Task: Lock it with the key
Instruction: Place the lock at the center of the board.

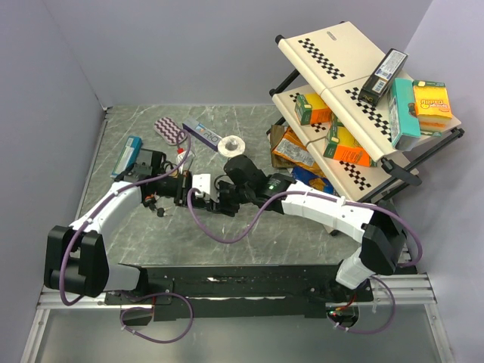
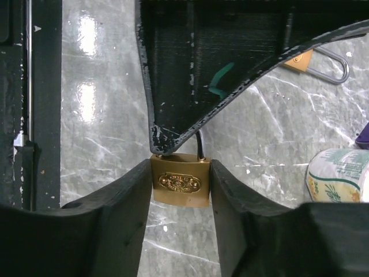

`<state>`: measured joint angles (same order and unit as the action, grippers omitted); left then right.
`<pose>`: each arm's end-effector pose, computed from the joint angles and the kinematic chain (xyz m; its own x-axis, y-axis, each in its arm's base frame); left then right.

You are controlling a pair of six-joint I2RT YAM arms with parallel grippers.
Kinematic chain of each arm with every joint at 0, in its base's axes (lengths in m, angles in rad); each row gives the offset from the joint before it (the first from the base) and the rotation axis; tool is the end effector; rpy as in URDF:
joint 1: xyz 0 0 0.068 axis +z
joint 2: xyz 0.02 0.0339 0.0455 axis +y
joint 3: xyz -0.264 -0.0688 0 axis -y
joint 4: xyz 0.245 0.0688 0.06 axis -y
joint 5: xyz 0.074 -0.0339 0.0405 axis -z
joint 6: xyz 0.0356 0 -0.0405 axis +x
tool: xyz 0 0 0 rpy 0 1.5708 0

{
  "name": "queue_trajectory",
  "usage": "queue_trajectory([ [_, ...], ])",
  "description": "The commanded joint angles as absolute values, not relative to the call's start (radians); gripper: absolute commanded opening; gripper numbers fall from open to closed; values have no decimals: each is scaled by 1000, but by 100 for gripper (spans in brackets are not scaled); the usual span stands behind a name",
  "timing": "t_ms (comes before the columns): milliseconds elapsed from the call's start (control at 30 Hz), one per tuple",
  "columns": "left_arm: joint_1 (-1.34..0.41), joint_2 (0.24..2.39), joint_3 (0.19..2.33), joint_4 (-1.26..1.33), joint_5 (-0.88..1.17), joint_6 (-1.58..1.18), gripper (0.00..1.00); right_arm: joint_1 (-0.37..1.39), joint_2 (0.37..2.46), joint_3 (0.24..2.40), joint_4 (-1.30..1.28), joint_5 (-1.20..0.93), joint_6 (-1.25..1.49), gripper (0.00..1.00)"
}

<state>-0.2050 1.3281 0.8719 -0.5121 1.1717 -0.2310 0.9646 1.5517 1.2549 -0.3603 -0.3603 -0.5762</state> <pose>0.2407 -0.0836 0.2433 -0.9204 0.1005 -0.3778 0.3900 0.3053 -0.8688 0.1901 0.2962 0.2976 0.2138 -0.5864 -0.7813 -0.9679 -0.0188 -0.2508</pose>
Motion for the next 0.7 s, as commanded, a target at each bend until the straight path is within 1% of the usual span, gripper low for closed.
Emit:
queue_trajectory([
  [0, -206, 1299, 882, -499, 1226, -236, 1, 971, 1562, 1252, -311, -341, -600, 43],
  [33, -206, 1298, 881, -494, 1226, -238, 4, 971, 1559, 1244, -308, -334, -600, 38],
  [67, -206, 1296, 882, -497, 1224, -235, 12, 969, 1555, 1243, -310, -331, -597, 35],
  [100, -206, 1295, 882, -499, 1213, -233, 24, 968, 1555, 1241, -311, -328, -591, 32],
  [133, -204, 1290, 881, -497, 1204, -233, 43, 968, 1554, 1243, -317, -327, -571, 26],
  [200, -196, 1276, 876, -485, 1175, -242, 58, 959, 1546, 1243, -331, -321, -543, 22],
  [233, -178, 1258, 865, -476, 1166, -255, 74, 948, 1545, 1243, -339, -324, -493, 20],
  [300, -154, 1240, 853, -468, 1138, -250, 87, 907, 1542, 1244, -360, -356, -436, 16],
  [333, -123, 1221, 850, -465, 1118, -253, 98, 893, 1542, 1243, -382, -365, -367, 14],
  [367, -103, 1212, 847, -459, 1106, -258, 98, 878, 1542, 1241, -390, -370, -327, 13],
  [400, -83, 1203, 845, -443, 1095, -262, 97, 844, 1539, 1233, -394, -373, -281, 12],
  [433, -36, 1180, 845, -430, 1054, -281, 96, 829, 1545, 1227, -402, -371, -185, 10],
  [500, 23, 1154, 854, -385, 994, -301, 96, 781, 1561, 1236, -431, -353, -89, 8],
  [567, 87, 1121, 870, -371, 826, -307, 96, 756, 1600, 1253, -492, -338, 26, 3],
  [633, 119, 1115, 902, -356, 718, -293, 96, 735, 1627, 1256, -517, -299, 95, 2],
  [667, 124, 1118, 913, -347, 633, -295, 96, 733, 1634, 1255, -517, -276, 103, 1],
])
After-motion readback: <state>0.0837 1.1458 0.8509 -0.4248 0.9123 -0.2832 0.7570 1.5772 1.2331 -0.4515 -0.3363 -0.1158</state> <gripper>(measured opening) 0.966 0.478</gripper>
